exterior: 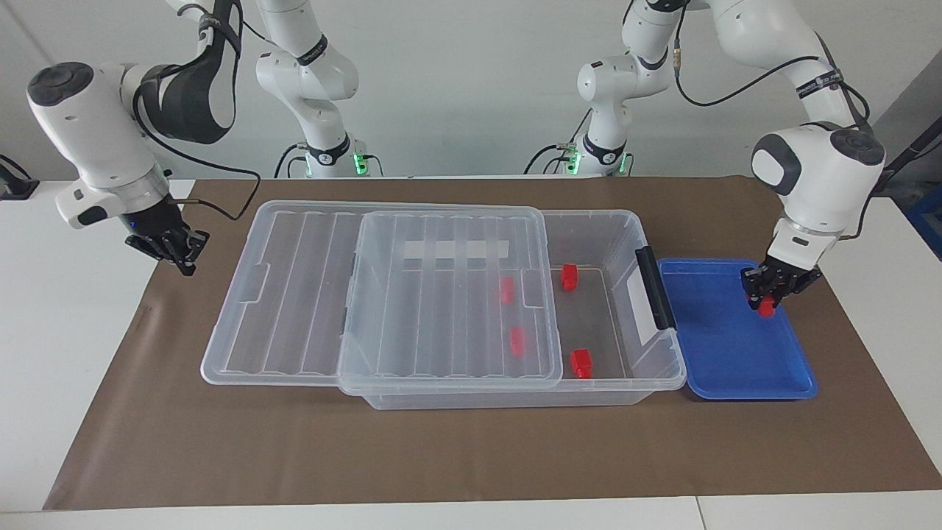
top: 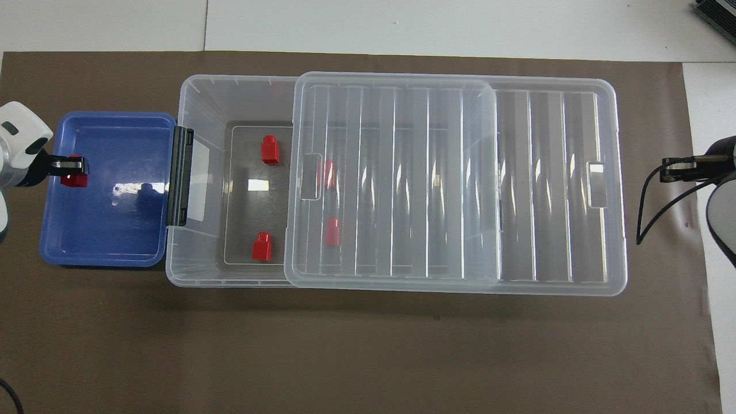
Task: Place red block in blue tray from box
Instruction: 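Lower the red block into the blue tray with the left gripper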
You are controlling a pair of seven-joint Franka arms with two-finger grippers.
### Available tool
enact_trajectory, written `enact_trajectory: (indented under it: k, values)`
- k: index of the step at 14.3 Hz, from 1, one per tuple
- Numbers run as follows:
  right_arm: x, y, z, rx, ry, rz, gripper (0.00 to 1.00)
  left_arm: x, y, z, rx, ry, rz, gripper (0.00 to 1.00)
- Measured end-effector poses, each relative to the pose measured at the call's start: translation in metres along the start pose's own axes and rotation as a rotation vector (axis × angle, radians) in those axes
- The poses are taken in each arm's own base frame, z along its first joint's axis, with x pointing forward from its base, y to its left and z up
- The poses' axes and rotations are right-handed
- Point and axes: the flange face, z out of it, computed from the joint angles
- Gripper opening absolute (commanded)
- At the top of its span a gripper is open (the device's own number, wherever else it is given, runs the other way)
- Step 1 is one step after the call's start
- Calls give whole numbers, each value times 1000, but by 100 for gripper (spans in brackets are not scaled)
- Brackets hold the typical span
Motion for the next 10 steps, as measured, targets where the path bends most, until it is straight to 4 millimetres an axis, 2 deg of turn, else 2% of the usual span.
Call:
enact_trajectory:
  k: [3, 5, 7, 10]
  values:
    - [9, -7, 25, 3, -8, -29, 0, -22, 8, 48, -4, 18, 2, 0]
    - [10, -15, 31, 5, -16, -44, 0, -30, 8, 71, -7, 6, 0, 0]
    - [11, -24, 31, 13, -15, -54, 0, -32, 6, 81, -7, 6, -4, 0]
    - [13, -43, 30, 45, -6, -67, 0, -32, 6, 85, -7, 11, -4, 0]
